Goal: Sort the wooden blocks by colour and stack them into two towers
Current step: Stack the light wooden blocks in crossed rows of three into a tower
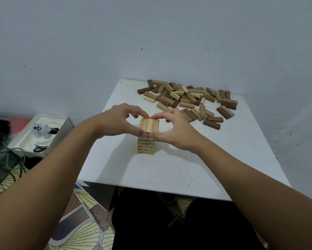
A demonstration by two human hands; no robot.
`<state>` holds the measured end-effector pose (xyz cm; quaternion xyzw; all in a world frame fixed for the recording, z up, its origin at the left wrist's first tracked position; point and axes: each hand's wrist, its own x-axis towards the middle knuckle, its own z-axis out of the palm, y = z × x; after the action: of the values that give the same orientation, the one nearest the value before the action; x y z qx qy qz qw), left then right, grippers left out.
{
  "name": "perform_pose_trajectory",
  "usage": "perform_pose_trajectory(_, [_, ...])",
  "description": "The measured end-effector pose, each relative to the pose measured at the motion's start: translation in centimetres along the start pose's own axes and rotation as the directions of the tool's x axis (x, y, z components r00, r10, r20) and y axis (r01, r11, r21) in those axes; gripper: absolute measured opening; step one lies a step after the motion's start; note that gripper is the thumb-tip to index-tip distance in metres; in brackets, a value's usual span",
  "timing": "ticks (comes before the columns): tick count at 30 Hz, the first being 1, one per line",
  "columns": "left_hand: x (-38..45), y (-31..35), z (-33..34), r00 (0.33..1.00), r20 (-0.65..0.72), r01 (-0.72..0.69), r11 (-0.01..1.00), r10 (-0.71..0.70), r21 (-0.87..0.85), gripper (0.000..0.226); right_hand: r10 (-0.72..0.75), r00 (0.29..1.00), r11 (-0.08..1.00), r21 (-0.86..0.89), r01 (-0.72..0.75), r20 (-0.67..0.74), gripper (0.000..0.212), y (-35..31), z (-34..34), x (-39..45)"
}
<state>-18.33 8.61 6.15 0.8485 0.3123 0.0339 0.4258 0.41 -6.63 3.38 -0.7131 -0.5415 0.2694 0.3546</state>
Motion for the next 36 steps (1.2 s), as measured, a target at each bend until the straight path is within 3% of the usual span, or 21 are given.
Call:
perform_pose_trajectory(7, [-0.6, -0.4, -0.6, 1.0, 0.015, 0.02, 0.998, -0.019, -0.066, 0.068, -0.007, 1.0, 1.0, 0.017, 0.007, 0.003, 0.076, 0.5, -0.3, -0.4])
perform_pose_trajectory(15, [-0.7, -1.2, -0.5, 0.999, 0.031, 0.035, 0.994, -0.032, -0.103, 0.056, 0.007, 1.0, 0.999, 0.033, -0.007, 0.012, 0.058, 0.5, -0.3, -0.1])
perform_pose_trajectory(36, [-0.6, -1.4, -0.2, 0.999, 0.026, 0.036, 0.989, -0.033, -0.147, 0.059, 0.01, 0.999, 0.999, 0.046, -0.012, 0.031, 0.055, 0.7, 0.1, 0.4])
